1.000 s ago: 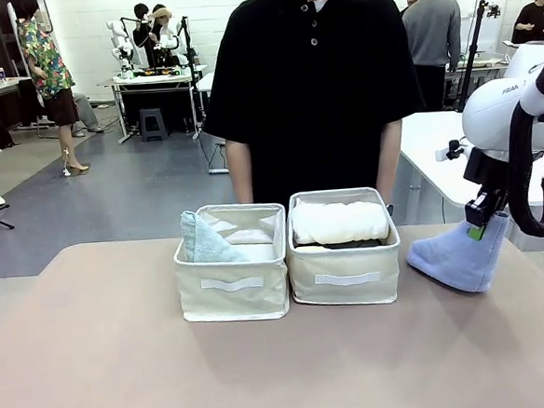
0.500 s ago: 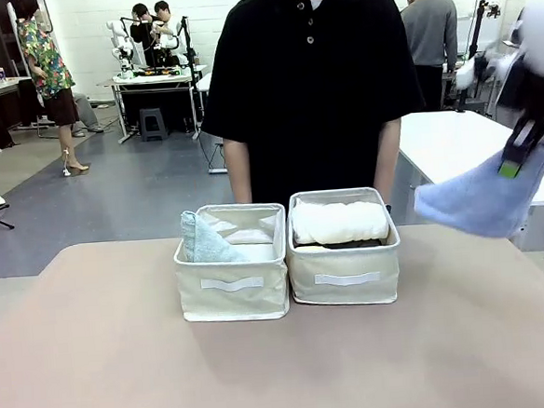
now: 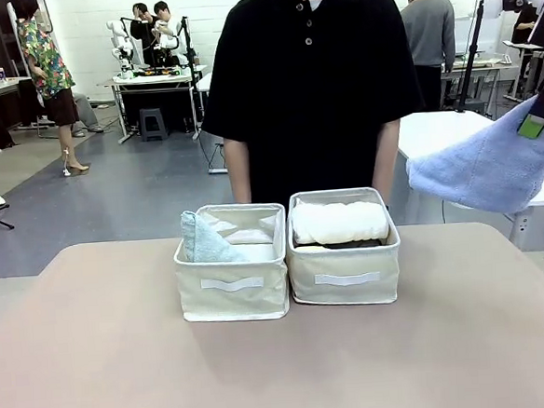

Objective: Sort the towels based on their folding style.
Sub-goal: Pick up another triangle-folded towel from the table and place it in the left Fabric basket.

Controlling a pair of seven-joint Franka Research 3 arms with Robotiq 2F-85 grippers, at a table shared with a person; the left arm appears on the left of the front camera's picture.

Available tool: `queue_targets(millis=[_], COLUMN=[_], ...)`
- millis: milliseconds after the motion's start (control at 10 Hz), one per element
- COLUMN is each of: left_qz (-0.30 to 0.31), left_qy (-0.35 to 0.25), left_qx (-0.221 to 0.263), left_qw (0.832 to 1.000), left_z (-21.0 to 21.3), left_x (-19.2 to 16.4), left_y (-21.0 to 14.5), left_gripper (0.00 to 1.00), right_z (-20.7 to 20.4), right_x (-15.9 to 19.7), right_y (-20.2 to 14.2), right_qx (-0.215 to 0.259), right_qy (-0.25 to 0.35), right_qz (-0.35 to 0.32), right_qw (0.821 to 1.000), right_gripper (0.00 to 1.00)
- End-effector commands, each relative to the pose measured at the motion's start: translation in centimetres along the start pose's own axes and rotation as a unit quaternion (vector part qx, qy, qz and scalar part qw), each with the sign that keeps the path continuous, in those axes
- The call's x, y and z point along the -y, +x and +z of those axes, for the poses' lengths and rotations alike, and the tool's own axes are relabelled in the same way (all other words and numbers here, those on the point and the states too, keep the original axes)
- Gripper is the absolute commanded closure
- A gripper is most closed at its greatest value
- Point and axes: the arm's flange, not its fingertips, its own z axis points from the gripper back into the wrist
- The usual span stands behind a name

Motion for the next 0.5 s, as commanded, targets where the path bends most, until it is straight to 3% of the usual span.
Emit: queue_targets(millis=[0, 200, 300, 400], left_qz=[-0.001, -0.001, -0.001, -0.001], left_qy=[0.0, 0.0, 0.0, 0.0], left_qx=[-0.002, -0.002, -0.002, -0.002], left_qw=[1.0, 1.0, 1.0, 1.0], left_z=[0.0, 0.0, 0.0, 0.0], left_x=[0.2, 0.2, 0.2, 0.2], left_y=[0.0, 0.0, 0.0, 0.0], left_gripper=[0.0, 0.0, 0.0, 0.0], right_z=[-0.5, -0.5, -0.2, 1.5], right_x=[-0.2, -0.2, 0.0, -3.1], right_y=[0.1, 0.1, -0.1, 4.7], right_qx=[-0.004, -0.004, -0.005, 0.018], right_qy=[-0.014, -0.014, -0.002, -0.021], right_qz=[-0.002, -0.002, 0.001, 0.099], right_qw=[1.0, 1.0, 1.0, 0.995], right_gripper=[1.0, 1.0, 0.81, 0.81])
